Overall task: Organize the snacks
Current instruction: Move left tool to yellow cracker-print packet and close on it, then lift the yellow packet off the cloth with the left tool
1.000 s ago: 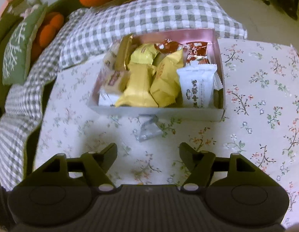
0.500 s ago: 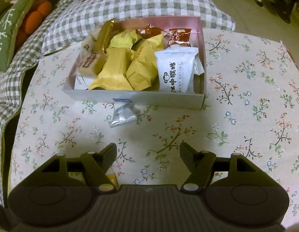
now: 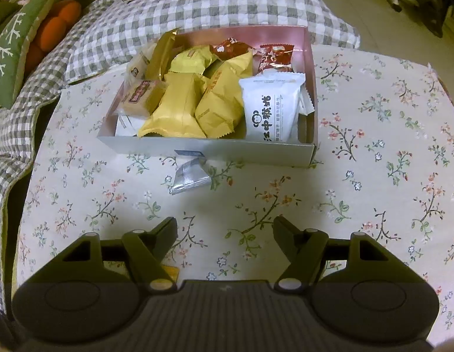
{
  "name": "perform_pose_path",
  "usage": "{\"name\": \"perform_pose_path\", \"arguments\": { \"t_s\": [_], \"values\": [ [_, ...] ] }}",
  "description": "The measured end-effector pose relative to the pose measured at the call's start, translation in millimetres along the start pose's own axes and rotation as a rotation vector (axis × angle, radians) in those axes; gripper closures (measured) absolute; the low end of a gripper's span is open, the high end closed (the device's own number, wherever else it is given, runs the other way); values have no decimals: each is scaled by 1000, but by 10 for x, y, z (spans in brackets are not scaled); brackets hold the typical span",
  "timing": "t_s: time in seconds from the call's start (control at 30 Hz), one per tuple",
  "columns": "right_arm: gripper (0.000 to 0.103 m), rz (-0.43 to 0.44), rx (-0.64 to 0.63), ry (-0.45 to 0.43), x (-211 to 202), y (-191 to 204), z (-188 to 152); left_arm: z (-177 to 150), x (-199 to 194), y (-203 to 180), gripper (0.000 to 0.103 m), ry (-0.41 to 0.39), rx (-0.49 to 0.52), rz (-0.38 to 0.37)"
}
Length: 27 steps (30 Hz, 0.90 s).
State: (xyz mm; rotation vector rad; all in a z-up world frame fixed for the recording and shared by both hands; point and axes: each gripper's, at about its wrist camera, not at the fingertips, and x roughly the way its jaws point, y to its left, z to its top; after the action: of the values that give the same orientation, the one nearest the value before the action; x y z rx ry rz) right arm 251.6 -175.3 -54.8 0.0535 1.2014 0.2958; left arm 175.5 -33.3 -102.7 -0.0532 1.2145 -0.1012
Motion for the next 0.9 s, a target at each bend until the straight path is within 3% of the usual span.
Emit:
{"name": "perform_pose_path", "arguments": {
  "t_s": [0.33, 0.6, 0.9],
  "values": [
    [36, -2, 21, -9, 71, -30, -6, 127, 18, 206, 67, 8, 19, 38],
    [37, -28, 3, 19, 241, -8, -54, 381, -41, 559, 67, -33, 2, 121],
    [41, 10, -69, -43, 323, 260, -15, 633, -26, 896, 67, -66, -35, 177]
  ]
}}
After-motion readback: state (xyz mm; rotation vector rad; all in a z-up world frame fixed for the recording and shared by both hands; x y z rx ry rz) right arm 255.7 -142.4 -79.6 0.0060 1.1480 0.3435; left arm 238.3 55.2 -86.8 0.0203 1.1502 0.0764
